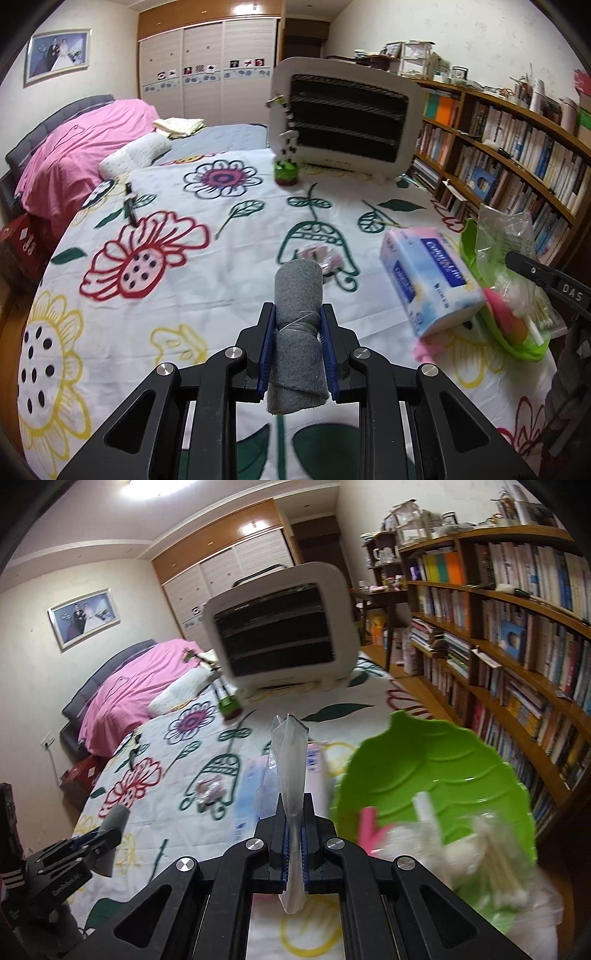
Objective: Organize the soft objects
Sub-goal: 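Carry the clear bag and grey roll toward the green tray with both grippers, then release the clear bag into the tray with the right gripper while the left releases the grey roll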
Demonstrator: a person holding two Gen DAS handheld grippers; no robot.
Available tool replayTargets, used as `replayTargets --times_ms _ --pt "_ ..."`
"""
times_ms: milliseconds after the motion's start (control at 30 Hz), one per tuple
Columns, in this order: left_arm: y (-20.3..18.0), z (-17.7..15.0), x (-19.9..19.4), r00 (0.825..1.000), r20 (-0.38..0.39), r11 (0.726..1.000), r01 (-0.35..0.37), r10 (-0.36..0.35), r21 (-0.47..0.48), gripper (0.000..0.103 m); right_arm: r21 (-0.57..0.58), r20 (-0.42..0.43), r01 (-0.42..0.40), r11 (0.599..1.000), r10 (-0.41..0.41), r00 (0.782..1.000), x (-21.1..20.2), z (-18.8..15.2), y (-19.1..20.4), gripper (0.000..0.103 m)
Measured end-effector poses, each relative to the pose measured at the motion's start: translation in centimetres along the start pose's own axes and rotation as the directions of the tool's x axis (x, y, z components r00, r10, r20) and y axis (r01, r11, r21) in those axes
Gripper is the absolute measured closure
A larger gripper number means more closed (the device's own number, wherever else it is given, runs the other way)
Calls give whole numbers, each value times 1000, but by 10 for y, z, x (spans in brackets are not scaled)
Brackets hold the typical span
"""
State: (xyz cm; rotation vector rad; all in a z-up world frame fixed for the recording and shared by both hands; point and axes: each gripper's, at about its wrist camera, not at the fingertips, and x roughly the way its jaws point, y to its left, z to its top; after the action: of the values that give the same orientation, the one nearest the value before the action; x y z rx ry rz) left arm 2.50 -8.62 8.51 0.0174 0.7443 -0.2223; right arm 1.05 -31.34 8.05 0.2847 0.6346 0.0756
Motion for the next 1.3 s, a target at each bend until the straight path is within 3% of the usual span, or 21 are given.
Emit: replayTargets --times_ms 367,433,500,533,1067,1300 --pt "-52 27 11 996 16 994 84 -86 74 79 60 5 83 995 -83 996 2 3 -47 97" --pt "-65 31 16 993 4 990 114 -115 87 79 67 9 86 994 -86 996 0 3 -53 85" --pt "-75 34 20 990 -5 986 140 -140 94 79 81 17 92 992 -94 995 -3 3 -59 49" --pt "-81 36 22 988 -10 983 154 -154 100 79 94 25 95 991 -97 995 -5 3 -63 47" --pt "-170 51 52 955 -66 931 298 -291 212 79 98 115 116 988 -127 985 -35 -2 -85 46" --pt "-206 59 79 934 -129 908 354 -332 223 77 115 125 101 988 -115 986 -41 -5 -91 46"
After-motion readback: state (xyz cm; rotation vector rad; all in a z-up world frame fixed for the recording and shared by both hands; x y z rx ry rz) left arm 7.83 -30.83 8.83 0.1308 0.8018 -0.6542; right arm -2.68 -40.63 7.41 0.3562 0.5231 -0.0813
